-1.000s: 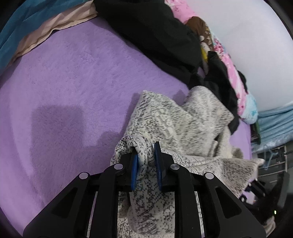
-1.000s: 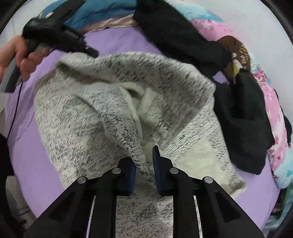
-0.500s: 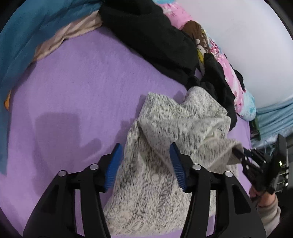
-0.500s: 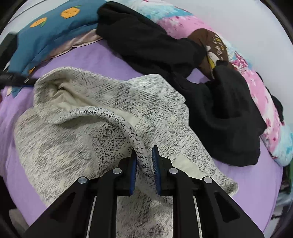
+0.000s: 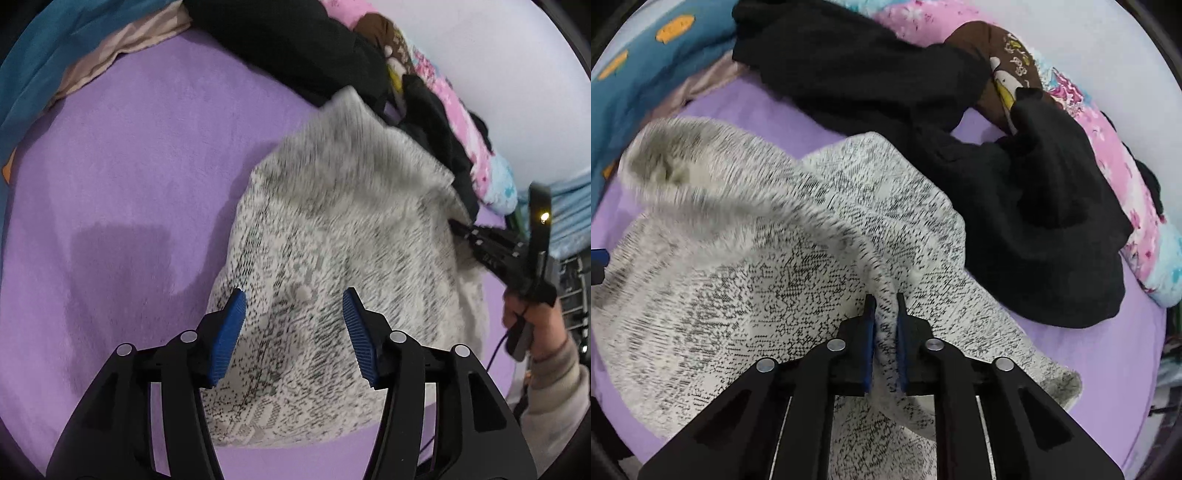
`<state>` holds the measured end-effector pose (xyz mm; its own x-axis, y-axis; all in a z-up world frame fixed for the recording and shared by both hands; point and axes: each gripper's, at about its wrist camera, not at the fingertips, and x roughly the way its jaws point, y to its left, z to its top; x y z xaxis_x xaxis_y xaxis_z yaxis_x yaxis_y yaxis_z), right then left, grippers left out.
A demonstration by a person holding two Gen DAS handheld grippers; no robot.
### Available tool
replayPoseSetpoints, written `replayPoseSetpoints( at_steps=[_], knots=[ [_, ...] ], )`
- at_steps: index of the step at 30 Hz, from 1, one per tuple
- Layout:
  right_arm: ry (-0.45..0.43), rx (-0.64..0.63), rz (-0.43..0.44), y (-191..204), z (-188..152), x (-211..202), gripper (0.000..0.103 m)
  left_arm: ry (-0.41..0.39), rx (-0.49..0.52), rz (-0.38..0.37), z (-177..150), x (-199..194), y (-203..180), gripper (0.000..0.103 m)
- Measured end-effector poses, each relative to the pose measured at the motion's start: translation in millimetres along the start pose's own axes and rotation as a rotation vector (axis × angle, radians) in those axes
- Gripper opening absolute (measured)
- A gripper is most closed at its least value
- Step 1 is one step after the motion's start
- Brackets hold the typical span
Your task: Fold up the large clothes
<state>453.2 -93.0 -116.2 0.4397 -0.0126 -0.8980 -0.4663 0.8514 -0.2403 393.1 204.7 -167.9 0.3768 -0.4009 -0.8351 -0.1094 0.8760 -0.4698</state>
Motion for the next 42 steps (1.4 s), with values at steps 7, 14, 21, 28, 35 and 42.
replayPoseSetpoints(
  at_steps=[7,14,21,28,35,42],
  knots=[
    [-0.110,-0.116,-0.009,39.0,11.0,-60.4,0.063,0.009,-0.005,0.045,-1.0,13.4,4.4,0.053],
    [-0.159,-0.277,0.070,113.4,35.8,-89.7,0.065,0.004,0.003,0.087,1.5,22.4,0.6,0.053],
    [-0.090,-0.369,0.067,155.0,62.3,-57.0,0.034,0.007,-0.012,0.086,3.0,24.2,8.7,0.053],
    [-0.053,-0.323,0.032,160.2,82.0,-25.6,0.034,0.012,-0.048,0.182,11.7,33.7,29.9,0.059],
    [0.002,-0.245,0.021,147.3,105.5,3.5,0.006,0.016,-0.045,0.187,15.2,37.8,30.9,0.058],
    [0.071,-0.186,0.041,139.8,112.0,49.2,0.006,0.014,-0.046,0.185,17.7,40.1,26.7,0.057]
  ],
)
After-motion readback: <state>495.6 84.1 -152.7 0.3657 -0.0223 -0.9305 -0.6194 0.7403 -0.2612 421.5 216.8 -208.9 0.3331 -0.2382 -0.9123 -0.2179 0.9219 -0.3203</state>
